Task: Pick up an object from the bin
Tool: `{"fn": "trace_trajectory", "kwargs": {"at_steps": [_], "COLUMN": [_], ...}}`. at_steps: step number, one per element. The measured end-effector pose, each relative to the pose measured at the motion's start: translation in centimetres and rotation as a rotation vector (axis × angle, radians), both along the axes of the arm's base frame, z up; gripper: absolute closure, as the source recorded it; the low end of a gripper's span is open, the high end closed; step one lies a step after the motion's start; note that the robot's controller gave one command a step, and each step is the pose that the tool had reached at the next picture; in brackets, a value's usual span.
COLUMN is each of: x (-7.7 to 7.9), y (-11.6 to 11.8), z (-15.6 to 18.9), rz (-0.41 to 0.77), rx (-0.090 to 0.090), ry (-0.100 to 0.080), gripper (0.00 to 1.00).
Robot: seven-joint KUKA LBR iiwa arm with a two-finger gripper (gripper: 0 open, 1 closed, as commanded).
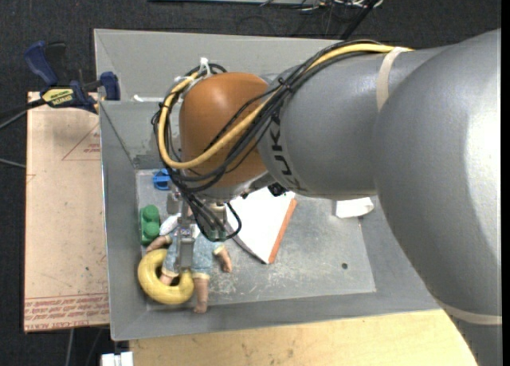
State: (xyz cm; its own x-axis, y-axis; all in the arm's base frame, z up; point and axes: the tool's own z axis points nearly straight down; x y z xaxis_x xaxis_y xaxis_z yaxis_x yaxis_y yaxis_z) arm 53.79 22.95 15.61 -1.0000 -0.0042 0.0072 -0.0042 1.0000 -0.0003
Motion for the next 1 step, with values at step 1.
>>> {"fn": "trace_trajectory", "kwargs": {"at_steps": [1], "x": [0.22], "y": [-0.11], "z": [0.47], "rz": [-0.004], "rx": [0.002], "ry": [-0.007], "gripper": [0.00]}}
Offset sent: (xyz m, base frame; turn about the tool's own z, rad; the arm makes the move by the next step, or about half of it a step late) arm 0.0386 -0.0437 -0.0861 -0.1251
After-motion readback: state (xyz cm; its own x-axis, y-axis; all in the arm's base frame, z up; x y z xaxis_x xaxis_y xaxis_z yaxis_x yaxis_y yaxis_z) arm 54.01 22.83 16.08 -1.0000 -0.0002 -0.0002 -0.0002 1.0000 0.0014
